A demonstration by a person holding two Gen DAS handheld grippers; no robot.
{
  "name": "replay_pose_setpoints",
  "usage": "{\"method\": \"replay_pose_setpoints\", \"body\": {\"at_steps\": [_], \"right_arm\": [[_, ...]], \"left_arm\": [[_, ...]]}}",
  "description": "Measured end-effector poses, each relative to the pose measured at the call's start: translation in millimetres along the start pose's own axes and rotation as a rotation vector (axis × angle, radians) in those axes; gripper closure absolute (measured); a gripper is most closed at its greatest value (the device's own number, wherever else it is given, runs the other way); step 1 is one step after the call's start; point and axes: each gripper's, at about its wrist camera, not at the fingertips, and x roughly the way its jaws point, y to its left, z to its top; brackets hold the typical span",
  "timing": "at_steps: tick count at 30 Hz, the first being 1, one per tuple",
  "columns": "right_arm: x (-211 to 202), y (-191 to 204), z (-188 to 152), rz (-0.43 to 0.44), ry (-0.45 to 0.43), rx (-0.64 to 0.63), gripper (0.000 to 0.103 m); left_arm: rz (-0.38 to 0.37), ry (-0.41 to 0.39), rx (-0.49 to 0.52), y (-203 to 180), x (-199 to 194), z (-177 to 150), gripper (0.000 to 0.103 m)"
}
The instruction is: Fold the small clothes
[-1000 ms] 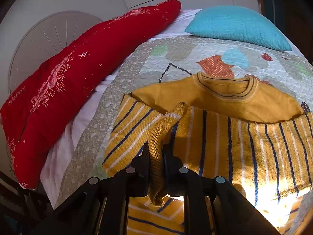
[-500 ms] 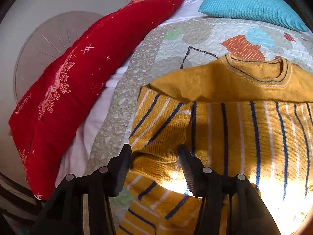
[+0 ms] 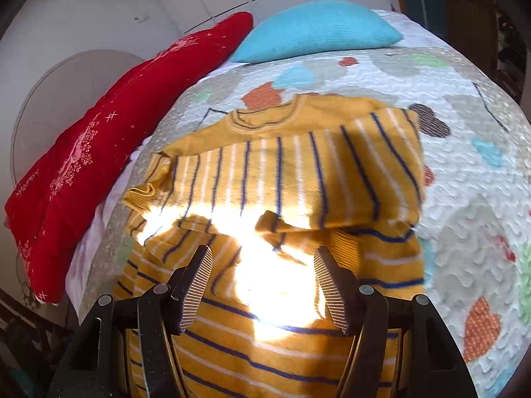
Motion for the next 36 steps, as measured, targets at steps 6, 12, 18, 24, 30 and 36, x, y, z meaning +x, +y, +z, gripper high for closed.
{"method": "replay_pose_setpoints", "body": {"at_steps": [6,12,18,24,30,36], "right_arm": [[-24.6,-35.9,-45.1,0.035,-0.018,0.064,0.034],[-33.8,-53.8,-74.1,0.043,-0.012,0.096,0.034],[-55.6,-83.7,-85.2,-0.053,-0.072,0.114,0.028],[-65.5,-117.8,-96.3,-0.102,-0.095,0.184,0.028],[-71.8,-124.2,-111.0,-0.077,-0.108,0.219,0.028],[-69.5,-114.1,-130.6,0.028,-0.098,0.234,0.027]], "left_arm": [[-0.071,-0.048,0.141,-60.3,56.0,73.7,0.023],[-0.074,0.121,0.143,-78.3,164.3,124.2,0.023],[0.059,0.090,-0.034,-21.9,202.8,175.3,0.023],[0.143,0.102,-0.111,32.1,189.5,184.3,0.023],[0.041,0.151,-0.113,43.8,139.3,135.2,0.023],[-0.127,0.227,-0.183,45.4,104.0,64.7,0.023]]}}
